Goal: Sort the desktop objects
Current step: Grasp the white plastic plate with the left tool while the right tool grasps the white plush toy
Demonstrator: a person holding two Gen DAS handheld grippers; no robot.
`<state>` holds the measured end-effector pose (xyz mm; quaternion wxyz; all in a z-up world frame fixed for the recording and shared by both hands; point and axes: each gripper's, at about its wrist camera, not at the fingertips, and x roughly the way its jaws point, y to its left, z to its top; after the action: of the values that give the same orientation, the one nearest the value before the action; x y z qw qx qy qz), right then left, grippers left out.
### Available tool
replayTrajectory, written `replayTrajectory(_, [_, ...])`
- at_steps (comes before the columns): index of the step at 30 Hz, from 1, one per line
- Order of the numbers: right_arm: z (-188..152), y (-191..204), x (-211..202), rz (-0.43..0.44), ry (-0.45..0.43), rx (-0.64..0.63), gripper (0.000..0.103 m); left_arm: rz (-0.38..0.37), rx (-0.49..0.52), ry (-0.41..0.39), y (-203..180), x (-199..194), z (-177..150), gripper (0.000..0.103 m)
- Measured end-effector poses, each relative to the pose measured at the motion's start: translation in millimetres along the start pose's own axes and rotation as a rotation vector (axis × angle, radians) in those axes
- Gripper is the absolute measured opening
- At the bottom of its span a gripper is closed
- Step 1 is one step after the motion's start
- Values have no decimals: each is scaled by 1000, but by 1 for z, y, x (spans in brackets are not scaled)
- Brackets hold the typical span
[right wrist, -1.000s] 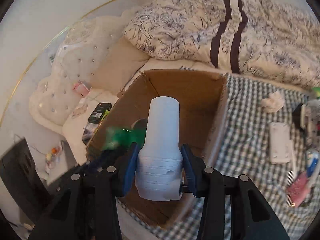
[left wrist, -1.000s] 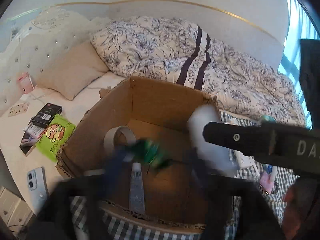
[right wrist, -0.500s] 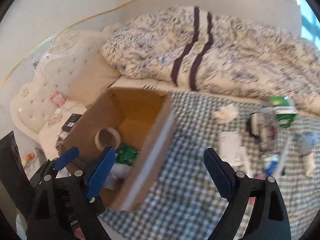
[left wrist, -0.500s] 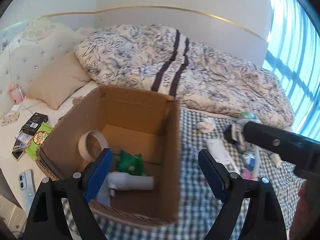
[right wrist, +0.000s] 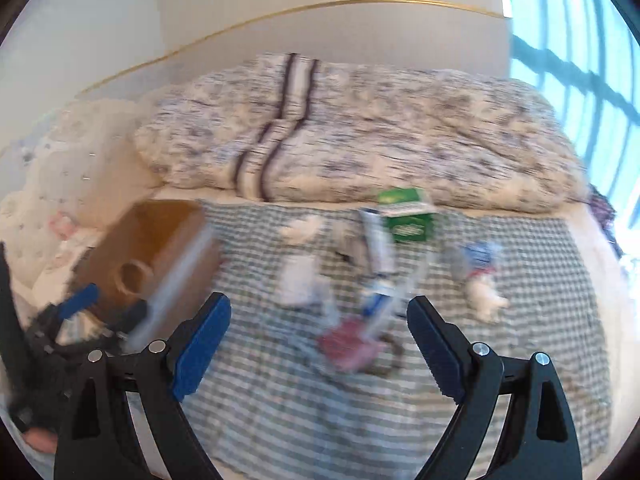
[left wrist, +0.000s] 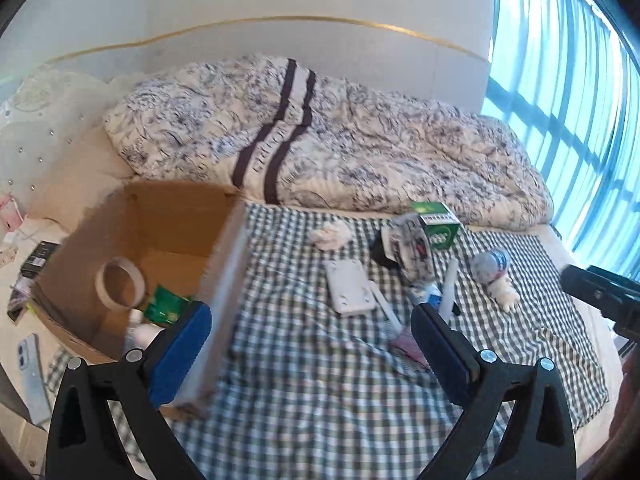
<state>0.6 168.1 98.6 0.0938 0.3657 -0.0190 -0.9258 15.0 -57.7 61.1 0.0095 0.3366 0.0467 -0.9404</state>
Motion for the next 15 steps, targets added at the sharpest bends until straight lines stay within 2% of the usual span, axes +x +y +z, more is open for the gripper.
replayTrajectory(9, [-23,-125,19,-113,53,115,90,-8,22,101,-40,77,-10,103])
replayTrajectory(15, [-35,-170,59,-174,98,112,90,-8,47,155,-58,140,-9,103])
